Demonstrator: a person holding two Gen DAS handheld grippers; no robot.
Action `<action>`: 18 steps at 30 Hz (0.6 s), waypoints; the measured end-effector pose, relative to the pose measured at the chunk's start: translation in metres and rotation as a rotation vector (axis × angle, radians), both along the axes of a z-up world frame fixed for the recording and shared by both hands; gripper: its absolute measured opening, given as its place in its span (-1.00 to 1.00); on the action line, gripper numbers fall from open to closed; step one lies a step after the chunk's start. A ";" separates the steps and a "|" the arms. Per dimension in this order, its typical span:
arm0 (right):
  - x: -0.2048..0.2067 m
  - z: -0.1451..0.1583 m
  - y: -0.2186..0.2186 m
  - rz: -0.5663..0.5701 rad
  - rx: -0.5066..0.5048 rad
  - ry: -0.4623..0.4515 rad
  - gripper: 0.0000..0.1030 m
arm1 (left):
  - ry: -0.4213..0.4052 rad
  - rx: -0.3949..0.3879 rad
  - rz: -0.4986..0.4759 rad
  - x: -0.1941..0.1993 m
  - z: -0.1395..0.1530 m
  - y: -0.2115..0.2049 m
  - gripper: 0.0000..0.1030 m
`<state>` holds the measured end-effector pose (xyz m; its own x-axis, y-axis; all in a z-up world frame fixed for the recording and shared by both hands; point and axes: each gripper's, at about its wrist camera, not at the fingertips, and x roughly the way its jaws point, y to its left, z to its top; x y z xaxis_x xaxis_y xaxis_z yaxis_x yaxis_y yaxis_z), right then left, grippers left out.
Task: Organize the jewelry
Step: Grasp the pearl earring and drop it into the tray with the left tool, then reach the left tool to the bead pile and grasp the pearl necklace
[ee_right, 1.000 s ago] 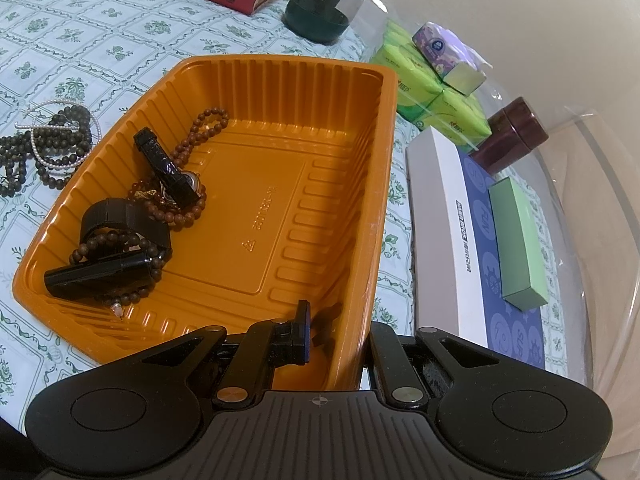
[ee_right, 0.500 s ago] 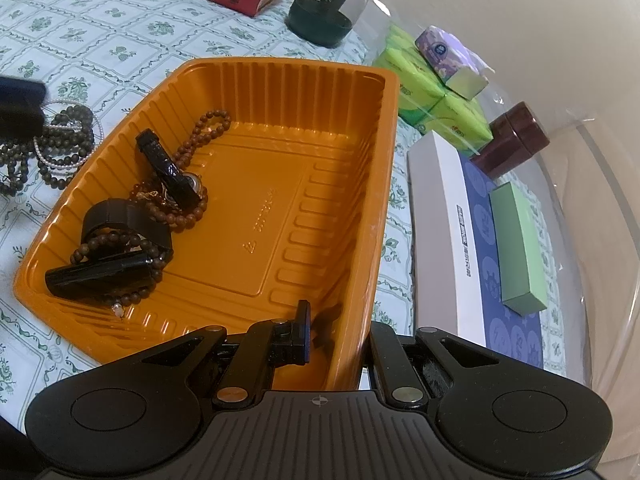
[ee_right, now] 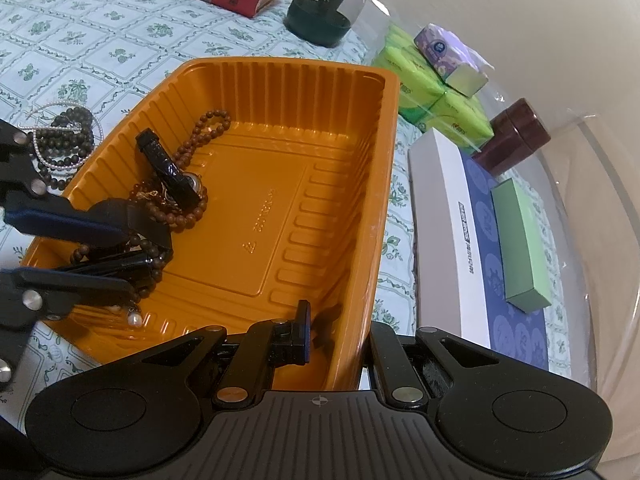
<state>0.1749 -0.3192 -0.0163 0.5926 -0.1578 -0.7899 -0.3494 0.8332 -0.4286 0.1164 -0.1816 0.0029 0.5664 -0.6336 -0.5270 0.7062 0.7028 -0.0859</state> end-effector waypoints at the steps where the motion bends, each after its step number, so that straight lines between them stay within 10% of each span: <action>1: 0.000 0.000 0.000 0.000 0.000 0.000 -0.82 | -0.003 0.001 0.013 0.000 0.000 0.004 -0.59; 18: 0.000 0.000 -0.002 -0.002 0.002 0.001 -0.82 | 0.010 0.090 0.462 -0.013 -0.015 0.160 -0.42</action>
